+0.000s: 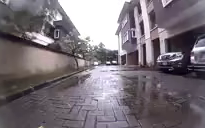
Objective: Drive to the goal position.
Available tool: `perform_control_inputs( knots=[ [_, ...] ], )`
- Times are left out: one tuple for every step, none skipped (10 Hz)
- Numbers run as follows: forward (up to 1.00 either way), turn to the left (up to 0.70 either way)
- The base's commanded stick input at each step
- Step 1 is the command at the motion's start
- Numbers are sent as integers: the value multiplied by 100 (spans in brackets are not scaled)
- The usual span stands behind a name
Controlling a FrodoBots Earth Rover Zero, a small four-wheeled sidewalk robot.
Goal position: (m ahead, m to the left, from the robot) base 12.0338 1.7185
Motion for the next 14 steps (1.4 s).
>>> perform_control_inputs(
  knots=[
    [85, 0],
    [85, 0],
    [85, 0],
    [85, 0],
    [85, 0],
    [85, 0],
    [85, 0],
    [85, 0],
    [85, 0],
    [85, 0],
    [85, 0],
    [85, 0],
    [85, 0],
    [85, 0]
  ],
)
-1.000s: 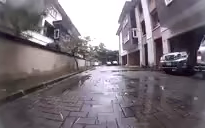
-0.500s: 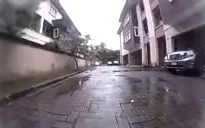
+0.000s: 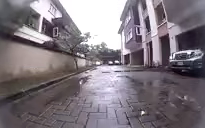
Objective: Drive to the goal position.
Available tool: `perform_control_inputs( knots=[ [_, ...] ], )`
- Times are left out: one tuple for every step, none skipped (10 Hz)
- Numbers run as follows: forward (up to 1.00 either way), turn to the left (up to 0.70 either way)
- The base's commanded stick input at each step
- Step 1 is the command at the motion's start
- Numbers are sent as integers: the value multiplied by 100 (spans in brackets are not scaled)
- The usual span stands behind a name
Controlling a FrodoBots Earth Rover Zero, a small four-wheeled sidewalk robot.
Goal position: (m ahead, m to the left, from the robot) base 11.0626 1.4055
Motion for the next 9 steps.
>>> perform_control_inputs(
  knots=[
    [85, 0],
    [85, 0],
    [85, 0],
    [85, 0],
    [85, 0],
    [85, 0],
    [85, 0],
    [85, 0],
    [85, 0]
  ],
)
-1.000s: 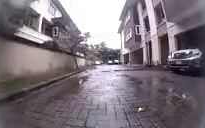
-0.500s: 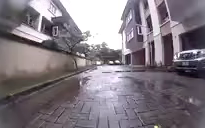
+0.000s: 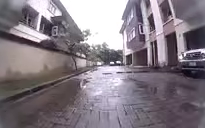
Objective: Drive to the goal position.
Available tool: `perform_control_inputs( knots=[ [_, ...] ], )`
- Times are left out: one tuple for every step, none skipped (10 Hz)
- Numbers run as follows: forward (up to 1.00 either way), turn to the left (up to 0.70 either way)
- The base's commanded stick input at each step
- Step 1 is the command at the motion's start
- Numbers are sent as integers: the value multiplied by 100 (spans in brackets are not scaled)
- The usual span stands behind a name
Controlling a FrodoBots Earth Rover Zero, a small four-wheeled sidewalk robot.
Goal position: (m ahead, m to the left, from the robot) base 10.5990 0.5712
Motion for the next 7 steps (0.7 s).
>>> perform_control_inputs(
  knots=[
    [85, 0],
    [85, 0],
    [85, 0],
    [85, 0],
    [85, 0],
    [85, 0],
    [85, 0]
  ],
)
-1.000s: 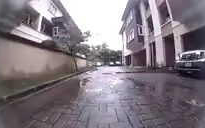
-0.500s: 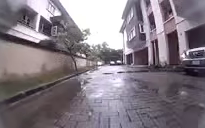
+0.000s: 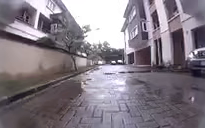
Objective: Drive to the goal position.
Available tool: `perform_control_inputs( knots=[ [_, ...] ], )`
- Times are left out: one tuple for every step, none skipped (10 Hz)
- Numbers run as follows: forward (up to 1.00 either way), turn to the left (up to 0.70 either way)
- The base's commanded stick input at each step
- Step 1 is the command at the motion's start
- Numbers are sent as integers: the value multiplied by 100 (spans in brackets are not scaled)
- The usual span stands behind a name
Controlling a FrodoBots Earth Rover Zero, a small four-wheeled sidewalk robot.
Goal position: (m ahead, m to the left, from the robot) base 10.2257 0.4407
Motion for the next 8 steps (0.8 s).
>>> perform_control_inputs(
  knots=[
    [85, 0],
    [85, 0],
    [85, 0],
    [85, 0],
    [85, 0],
    [85, 0],
    [85, 0],
    [85, 0]
  ],
)
